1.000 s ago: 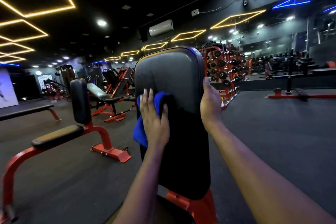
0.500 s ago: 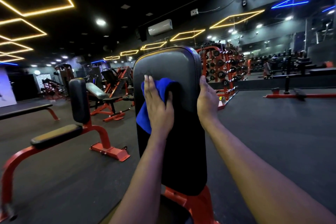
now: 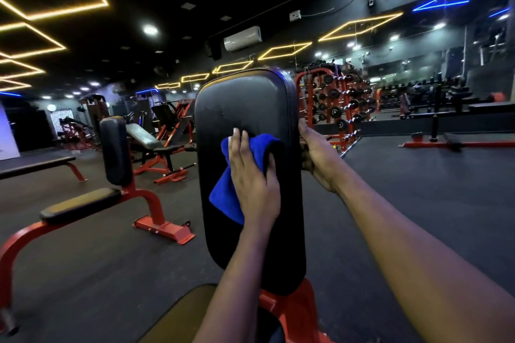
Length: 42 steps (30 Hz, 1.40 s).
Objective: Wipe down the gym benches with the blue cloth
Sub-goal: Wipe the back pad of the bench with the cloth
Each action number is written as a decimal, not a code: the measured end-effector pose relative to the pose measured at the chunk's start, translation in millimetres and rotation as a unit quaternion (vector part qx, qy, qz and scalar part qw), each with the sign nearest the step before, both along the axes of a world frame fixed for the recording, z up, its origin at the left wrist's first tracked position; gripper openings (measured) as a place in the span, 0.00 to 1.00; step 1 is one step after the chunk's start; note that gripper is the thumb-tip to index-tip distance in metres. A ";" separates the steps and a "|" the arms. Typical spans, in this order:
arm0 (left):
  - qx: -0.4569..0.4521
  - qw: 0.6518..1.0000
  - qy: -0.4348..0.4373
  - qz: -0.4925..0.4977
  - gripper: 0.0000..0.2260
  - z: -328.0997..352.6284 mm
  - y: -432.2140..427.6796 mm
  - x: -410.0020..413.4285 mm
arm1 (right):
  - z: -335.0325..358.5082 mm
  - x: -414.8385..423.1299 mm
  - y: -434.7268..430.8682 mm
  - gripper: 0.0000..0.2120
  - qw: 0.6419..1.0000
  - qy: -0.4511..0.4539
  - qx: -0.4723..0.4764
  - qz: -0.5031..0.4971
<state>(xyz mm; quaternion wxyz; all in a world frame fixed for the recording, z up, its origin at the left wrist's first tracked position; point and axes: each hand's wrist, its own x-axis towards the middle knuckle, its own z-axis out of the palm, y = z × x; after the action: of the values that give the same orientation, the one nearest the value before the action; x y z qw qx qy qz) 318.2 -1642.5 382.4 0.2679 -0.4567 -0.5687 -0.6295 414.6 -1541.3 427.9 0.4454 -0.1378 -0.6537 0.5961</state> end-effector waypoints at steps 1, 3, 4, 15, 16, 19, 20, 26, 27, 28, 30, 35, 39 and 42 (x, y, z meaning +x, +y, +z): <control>0.004 1.000 0.001 -0.001 0.26 -1.8 0.0 3.0 | -2.5 1.6 -1.8 0.23 1.000 0.002 0.002 0.019; 0.000 1.000 0.023 -0.009 0.27 -20.9 -4.9 13.1 | -10.8 0.6 -0.5 0.17 0.999 0.018 -0.007 0.046; -0.007 0.999 0.038 -0.012 0.28 -35.3 -8.6 19.0 | -13.7 -0.6 -0.6 0.18 0.998 0.034 -0.022 0.056; -0.010 0.996 0.083 0.031 0.31 48.5 11.2 25.6 | -24.0 1.7 -4.8 0.18 0.990 0.087 -0.070 0.088; -0.005 0.995 0.090 0.029 0.30 39.5 9.9 25.6 | -25.7 1.5 -3.5 0.17 0.989 0.091 -0.070 0.094; -0.016 0.995 0.094 0.027 0.33 -15.4 -0.9 26.9 | -26.9 2.1 -3.8 0.16 0.990 0.088 -0.060 0.096; -0.027 0.995 0.095 0.027 0.34 -33.9 -5.3 26.9 | -25.9 1.5 -5.9 0.18 0.991 0.087 -0.061 0.087; -0.028 0.995 0.090 0.027 0.28 13.0 3.6 19.9 | -23.4 -11.2 -15.5 0.18 0.989 0.131 -0.061 -0.024; -0.024 0.995 0.092 0.023 0.28 29.4 6.6 16.7 | -21.8 -15.8 -16.3 0.17 0.987 0.140 -0.061 -0.060; -0.018 0.995 0.094 0.017 0.27 42.7 9.5 12.0 | -20.4 -20.1 -16.8 0.16 0.984 0.140 -0.055 -0.098; -0.002 0.994 0.107 0.015 0.26 68.1 14.1 -1.2 | -14.0 -25.7 -21.8 0.19 0.978 0.122 -0.018 -0.166; 0.022 0.995 0.101 -0.002 0.27 99.8 16.9 -20.9 | 4.2 -30.4 -34.1 0.23 0.962 0.128 0.023 -0.241; 0.011 0.991 0.136 0.012 0.25 55.5 9.6 -9.3 | 1.9 -39.1 -36.8 0.21 0.947 0.151 0.037 -0.282; -0.010 0.984 0.178 0.003 0.23 69.0 11.4 -13.9 | 1.1 -39.5 -34.7 0.19 0.940 0.163 0.040 -0.297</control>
<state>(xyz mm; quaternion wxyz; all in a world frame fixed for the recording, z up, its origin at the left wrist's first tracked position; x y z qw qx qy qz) 304.3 -1631.1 451.3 0.3621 -0.5625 -0.5192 -0.5319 375.1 -1576.0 429.0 0.7077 -0.2085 -0.5248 0.4247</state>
